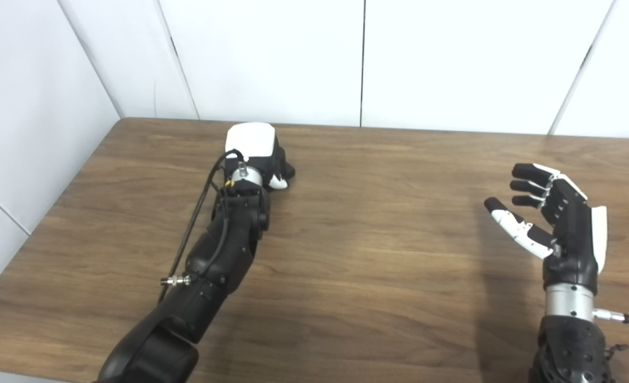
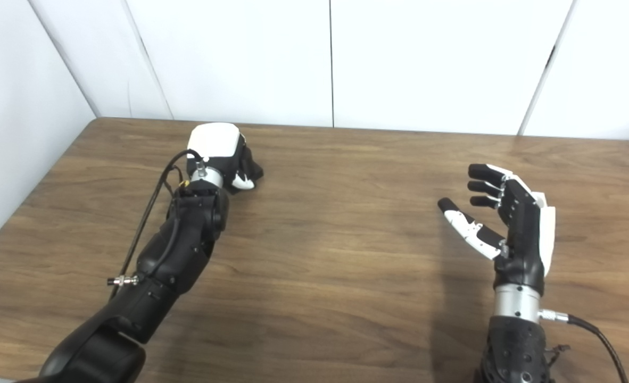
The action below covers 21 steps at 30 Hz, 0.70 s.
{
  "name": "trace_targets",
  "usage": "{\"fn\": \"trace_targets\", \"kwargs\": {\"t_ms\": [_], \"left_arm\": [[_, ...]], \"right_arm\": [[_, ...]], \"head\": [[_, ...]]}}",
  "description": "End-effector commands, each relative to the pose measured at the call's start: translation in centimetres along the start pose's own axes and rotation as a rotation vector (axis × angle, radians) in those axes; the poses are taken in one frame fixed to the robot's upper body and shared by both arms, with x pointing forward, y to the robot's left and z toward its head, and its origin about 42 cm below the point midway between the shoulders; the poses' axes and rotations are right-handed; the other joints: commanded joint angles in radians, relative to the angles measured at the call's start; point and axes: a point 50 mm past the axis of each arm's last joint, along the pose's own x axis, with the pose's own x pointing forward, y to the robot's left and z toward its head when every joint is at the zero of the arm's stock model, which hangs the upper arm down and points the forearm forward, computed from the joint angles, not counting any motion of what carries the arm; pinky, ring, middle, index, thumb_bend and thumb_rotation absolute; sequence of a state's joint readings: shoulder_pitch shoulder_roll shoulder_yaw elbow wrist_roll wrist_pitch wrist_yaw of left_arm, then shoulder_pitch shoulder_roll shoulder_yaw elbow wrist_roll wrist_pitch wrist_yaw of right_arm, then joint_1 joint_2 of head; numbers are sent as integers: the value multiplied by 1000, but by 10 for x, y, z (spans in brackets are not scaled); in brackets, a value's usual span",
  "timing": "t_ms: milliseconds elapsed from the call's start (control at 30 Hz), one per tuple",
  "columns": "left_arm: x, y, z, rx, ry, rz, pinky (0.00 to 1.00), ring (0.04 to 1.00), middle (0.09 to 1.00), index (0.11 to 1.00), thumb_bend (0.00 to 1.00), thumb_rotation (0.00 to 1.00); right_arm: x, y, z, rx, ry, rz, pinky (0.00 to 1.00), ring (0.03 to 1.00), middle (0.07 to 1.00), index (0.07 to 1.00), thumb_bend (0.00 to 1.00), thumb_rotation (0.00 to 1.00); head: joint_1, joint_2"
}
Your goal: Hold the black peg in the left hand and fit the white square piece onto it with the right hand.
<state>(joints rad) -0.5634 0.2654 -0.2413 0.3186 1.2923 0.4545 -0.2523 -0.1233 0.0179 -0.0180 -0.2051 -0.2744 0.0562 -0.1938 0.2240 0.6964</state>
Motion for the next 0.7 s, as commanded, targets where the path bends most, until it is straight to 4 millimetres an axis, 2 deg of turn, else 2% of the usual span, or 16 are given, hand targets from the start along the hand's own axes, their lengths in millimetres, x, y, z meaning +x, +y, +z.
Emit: {"fn": "trace_targets", "kwargs": {"t_ms": [0, 167, 300, 467, 533, 667], "left_arm": [[3, 3, -16, 39, 40, 11, 708, 777, 767, 490, 522, 78], [3, 2, -14, 2, 32, 9, 742, 817, 805, 489, 522, 75], [2, 1, -14, -56, -9, 4, 720, 794, 785, 484, 523, 69], [0, -2, -18, -215, -113, -35, 721, 783, 799, 484, 524, 57], [-1, -3, -19, -249, -153, -59, 769, 811, 807, 485, 523, 54], [-4, -7, -23, -286, -297, -86, 805, 825, 819, 488, 523, 54]], "right_arm": [[9, 0, 19, 20, -82, -8, 564, 654, 684, 647, 641, 0], [10, -1, 19, 24, -83, -10, 550, 649, 680, 640, 645, 0], [10, -2, 19, 19, -90, -7, 540, 643, 679, 642, 638, 1], [11, -1, 20, 13, -87, -7, 530, 637, 679, 643, 635, 22], [11, -1, 20, 9, -88, -9, 532, 640, 677, 641, 637, 23], [12, -1, 21, 1, -92, -8, 525, 634, 674, 639, 639, 33]], "head": [[0, 2], [-4, 4], [-8, 6], [-15, 8], [-19, 8], [-29, 13]]}}
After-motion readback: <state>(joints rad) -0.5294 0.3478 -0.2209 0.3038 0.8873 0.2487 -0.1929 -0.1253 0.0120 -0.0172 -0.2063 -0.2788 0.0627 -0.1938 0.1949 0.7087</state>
